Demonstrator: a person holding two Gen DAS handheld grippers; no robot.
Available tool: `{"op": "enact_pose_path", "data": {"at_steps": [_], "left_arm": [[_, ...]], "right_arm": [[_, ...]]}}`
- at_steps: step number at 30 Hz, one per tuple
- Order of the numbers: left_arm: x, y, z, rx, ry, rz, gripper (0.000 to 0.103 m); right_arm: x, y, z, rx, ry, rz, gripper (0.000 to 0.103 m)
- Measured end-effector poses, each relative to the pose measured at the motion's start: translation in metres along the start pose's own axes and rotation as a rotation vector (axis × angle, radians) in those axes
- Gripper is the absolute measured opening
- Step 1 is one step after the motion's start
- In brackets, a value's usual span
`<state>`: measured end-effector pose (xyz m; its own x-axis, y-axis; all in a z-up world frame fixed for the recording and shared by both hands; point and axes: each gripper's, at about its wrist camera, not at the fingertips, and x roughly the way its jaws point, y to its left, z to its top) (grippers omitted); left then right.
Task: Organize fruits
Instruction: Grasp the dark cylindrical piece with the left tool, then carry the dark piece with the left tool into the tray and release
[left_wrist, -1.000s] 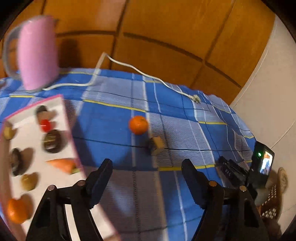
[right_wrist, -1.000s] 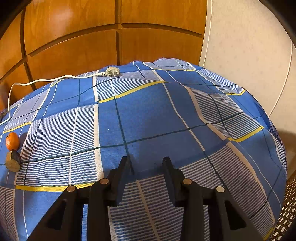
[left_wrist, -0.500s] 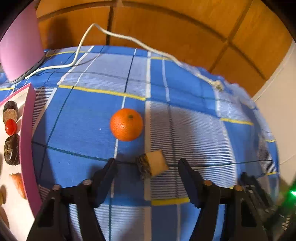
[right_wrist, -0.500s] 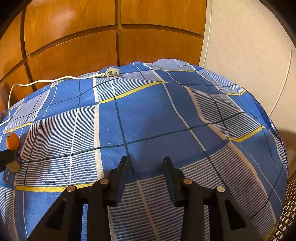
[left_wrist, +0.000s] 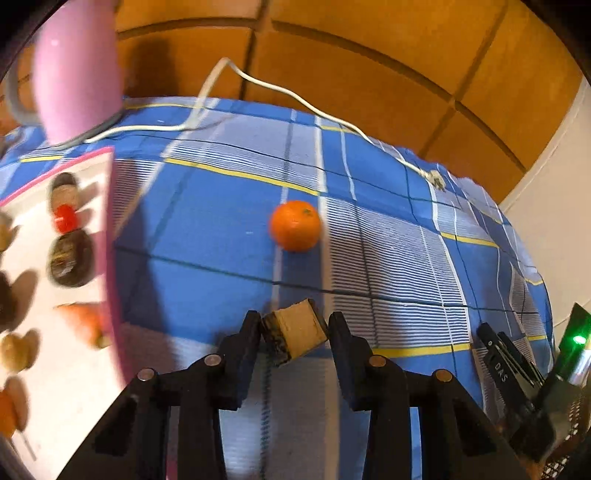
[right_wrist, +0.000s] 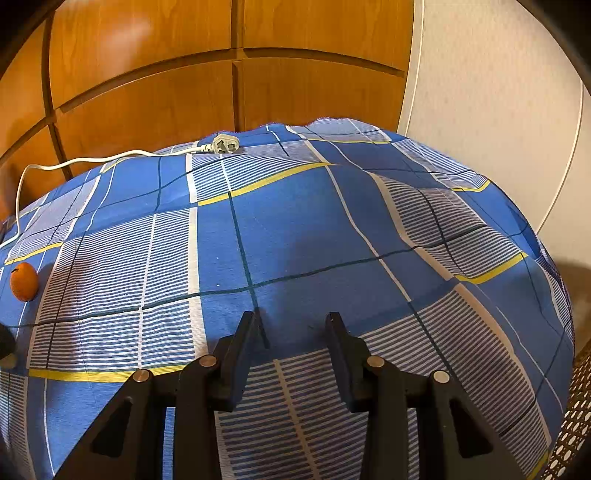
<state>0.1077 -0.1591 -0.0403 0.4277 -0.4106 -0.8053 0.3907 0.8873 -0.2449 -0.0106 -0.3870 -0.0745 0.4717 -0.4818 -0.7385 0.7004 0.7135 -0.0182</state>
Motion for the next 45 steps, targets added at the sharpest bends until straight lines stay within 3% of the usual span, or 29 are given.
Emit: {"op": "enact_pose_path", "data": {"at_steps": [11,20,32,45], "left_arm": [[-0.065,0.039,-0.018,-0.051,-0.141,0.072,0.038],[-0.095,0.073,-0.028,-0.123,-0.190,0.105,0.038],[-0.097,0.119,-0.037,-0.232,-0.190,0.149,0.038],[-0.082,0.148,-0.030,-0.281,-0.174,0.154,0.039]], "right_arm": [[0.000,0.000,0.000,0.000,0.000,0.000,0.039],[0.000,0.000,0.000,0.000,0.000,-0.001,0.039],[0.001,0.001,0.001,-0.006,0.000,-0.008,0.039],[0.001,0.002,0.001,-0.008,0.000,-0.010,0.039]]}}
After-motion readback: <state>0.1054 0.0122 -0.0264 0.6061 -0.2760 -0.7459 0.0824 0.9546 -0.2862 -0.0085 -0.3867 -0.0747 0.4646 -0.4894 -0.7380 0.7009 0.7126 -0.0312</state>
